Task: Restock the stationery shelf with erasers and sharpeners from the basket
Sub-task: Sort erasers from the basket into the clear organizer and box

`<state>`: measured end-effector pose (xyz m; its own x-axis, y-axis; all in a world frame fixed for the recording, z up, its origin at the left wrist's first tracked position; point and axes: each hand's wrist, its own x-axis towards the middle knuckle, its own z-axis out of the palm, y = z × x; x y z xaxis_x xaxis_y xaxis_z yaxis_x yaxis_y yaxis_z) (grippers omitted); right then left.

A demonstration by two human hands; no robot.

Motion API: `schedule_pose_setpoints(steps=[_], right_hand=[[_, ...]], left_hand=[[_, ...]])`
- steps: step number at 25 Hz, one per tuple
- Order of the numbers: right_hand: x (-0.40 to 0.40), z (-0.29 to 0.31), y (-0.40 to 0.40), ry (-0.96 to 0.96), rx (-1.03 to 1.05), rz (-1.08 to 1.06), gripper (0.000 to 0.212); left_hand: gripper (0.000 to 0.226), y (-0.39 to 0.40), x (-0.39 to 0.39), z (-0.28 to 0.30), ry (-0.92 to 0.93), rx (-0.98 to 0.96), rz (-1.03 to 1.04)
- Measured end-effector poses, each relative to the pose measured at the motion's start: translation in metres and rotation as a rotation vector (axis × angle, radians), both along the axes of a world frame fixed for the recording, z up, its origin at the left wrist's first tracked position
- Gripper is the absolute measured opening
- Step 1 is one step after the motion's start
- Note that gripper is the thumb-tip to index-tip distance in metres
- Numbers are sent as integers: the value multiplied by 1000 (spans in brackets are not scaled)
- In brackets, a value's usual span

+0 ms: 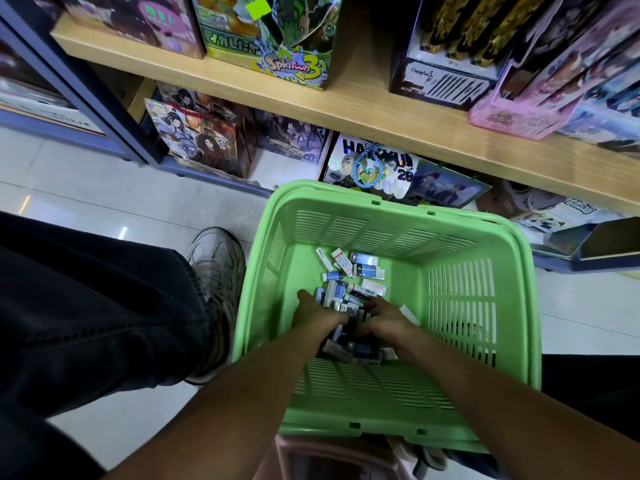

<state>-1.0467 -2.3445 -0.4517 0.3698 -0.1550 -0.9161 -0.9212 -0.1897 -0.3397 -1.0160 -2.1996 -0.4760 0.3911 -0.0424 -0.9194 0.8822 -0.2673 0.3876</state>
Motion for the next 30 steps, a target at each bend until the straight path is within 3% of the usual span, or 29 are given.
schedule_pose_setpoints(steps=[3,8,13,24,30], right_hand=[[2,0,4,-37,66,-164,49],[3,0,16,-106,97,-181,48],[13,4,27,-222,154,-43,51],[29,47,-17,-161,358,-163,37],[35,71,-43,-183,341,-119,28]], left_hand=[[89,4,-2,6,-70,-98,54],[72,-6,0,10,-156,-136,-10],[64,2,12,12,-97,-175,86],[42,-4,21,37,29,-414,80],[48,-4,38,58,34,-469,66]])
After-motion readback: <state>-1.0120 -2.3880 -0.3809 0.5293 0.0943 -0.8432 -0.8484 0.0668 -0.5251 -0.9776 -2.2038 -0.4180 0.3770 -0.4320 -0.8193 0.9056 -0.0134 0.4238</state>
